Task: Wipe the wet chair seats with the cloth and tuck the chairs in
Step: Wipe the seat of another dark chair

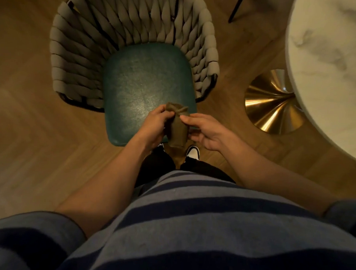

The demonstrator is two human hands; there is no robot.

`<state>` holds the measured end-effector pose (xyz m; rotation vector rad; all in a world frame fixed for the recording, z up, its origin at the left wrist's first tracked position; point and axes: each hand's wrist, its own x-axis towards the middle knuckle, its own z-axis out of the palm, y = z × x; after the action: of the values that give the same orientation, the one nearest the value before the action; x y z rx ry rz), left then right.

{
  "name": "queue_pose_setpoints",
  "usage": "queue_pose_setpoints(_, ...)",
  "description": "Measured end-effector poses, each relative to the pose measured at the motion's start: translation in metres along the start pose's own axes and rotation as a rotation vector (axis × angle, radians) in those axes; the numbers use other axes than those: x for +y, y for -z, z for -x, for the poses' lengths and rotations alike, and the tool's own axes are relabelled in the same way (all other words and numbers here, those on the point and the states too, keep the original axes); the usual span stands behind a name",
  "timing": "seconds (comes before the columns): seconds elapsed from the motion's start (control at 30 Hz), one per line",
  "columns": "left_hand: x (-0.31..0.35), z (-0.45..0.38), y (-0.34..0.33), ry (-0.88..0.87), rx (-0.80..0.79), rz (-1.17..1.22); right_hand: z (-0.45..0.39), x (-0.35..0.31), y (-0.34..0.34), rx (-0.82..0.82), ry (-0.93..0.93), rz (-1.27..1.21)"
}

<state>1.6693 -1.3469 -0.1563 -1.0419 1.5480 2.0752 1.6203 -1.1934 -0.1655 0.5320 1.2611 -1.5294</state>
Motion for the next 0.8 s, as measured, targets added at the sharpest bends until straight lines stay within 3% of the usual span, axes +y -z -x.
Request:
queue_pose_setpoints(0.2,-0.008,0.017,0.016,-0.059,0.059,-0.02,0.005,0.002,-0.024,0.001,0.103,0.075)
queue_pose_setpoints(0.43,-0.014,0.045,0.064,-0.179,0.105,-0.119,-0.001,0.023,-0.074,0.094,0.511,0.629)
queue_pose_setpoints(0.6,-0.025,0.065,0.138,-0.18,0.175,-0.164,-0.025,0.049,-0.143,0.128,0.427,0.739)
queue_pose_setpoints(0.8,-0.05,0.094,0.267,-0.14,0.232,-0.17,-0.047,0.097,-0.258,0.016,0.207,0.64)
